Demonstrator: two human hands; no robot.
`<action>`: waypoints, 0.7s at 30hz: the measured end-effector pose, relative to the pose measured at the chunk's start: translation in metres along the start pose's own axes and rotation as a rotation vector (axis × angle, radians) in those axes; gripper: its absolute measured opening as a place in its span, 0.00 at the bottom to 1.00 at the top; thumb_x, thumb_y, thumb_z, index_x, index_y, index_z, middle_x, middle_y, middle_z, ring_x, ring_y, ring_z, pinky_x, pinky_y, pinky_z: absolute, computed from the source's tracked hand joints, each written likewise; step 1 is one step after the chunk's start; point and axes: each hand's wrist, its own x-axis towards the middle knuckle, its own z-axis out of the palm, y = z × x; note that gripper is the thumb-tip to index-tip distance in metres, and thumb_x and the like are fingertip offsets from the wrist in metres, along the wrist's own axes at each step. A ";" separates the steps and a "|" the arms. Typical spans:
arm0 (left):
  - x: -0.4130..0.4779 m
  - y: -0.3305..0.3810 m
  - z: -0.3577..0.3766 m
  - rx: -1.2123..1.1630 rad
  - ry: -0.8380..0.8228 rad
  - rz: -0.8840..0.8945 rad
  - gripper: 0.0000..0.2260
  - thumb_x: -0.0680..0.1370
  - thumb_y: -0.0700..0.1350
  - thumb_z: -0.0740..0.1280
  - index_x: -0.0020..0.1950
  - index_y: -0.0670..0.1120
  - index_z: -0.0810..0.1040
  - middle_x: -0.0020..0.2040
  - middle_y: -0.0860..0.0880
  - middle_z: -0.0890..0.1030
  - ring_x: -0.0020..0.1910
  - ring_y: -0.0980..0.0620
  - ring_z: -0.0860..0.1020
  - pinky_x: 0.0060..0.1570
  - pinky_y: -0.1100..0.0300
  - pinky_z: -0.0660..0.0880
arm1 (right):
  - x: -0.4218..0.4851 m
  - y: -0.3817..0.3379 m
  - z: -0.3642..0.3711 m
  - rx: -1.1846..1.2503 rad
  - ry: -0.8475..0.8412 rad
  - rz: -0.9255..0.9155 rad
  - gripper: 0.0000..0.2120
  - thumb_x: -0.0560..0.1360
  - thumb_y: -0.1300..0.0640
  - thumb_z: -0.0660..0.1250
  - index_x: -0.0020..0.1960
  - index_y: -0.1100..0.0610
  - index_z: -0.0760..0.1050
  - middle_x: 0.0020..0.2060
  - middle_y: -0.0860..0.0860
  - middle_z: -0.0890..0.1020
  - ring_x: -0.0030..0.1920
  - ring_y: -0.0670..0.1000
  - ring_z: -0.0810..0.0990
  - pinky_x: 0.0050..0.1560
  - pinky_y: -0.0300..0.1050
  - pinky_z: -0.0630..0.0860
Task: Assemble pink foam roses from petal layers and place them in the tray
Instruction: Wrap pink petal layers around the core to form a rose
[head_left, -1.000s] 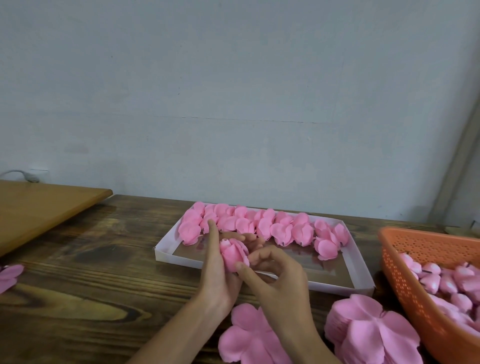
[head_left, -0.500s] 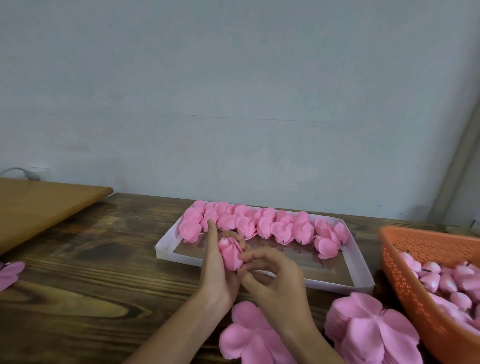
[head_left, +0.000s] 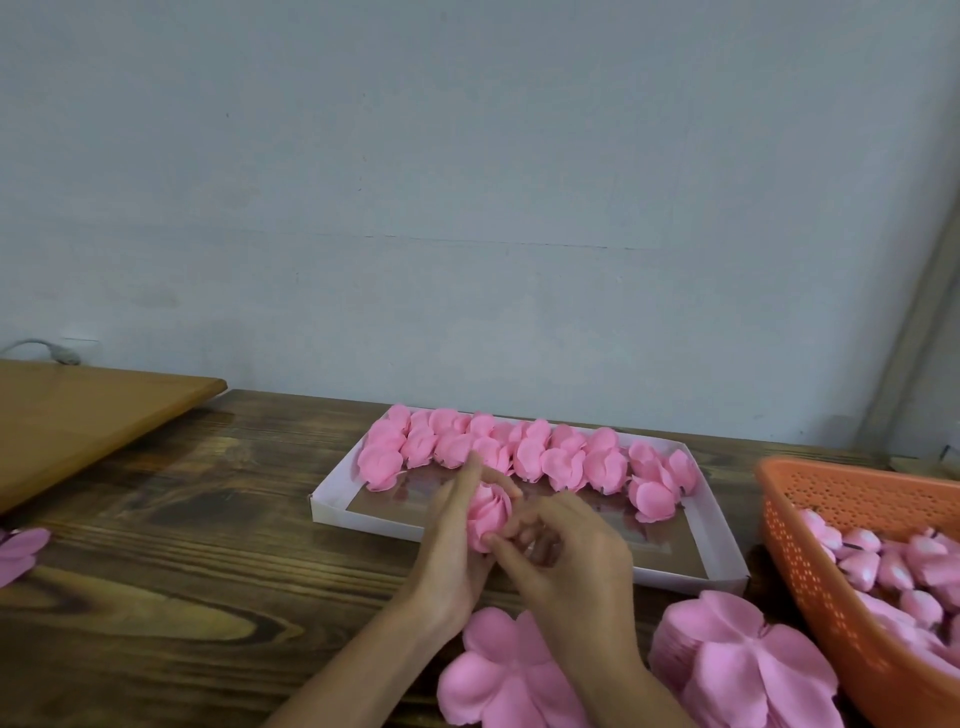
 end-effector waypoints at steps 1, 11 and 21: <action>0.000 0.002 -0.001 0.031 -0.052 0.020 0.25 0.72 0.65 0.76 0.44 0.42 0.80 0.36 0.42 0.77 0.35 0.46 0.78 0.37 0.55 0.76 | 0.002 0.000 -0.002 -0.024 -0.002 -0.010 0.16 0.64 0.54 0.83 0.41 0.45 0.76 0.39 0.41 0.77 0.36 0.43 0.78 0.35 0.31 0.70; -0.002 0.025 -0.026 0.272 -0.482 -0.049 0.29 0.71 0.28 0.73 0.68 0.49 0.75 0.52 0.45 0.81 0.51 0.50 0.80 0.46 0.59 0.79 | 0.028 0.006 -0.032 -0.053 -0.250 -0.130 0.26 0.65 0.53 0.80 0.60 0.39 0.79 0.55 0.40 0.73 0.55 0.44 0.77 0.53 0.46 0.78; -0.003 0.025 -0.019 0.531 -0.408 0.056 0.34 0.68 0.30 0.81 0.67 0.51 0.74 0.58 0.46 0.85 0.61 0.42 0.84 0.54 0.54 0.82 | 0.030 0.012 -0.037 -0.103 -0.306 -0.184 0.25 0.66 0.54 0.81 0.58 0.37 0.79 0.58 0.36 0.70 0.54 0.42 0.76 0.49 0.30 0.73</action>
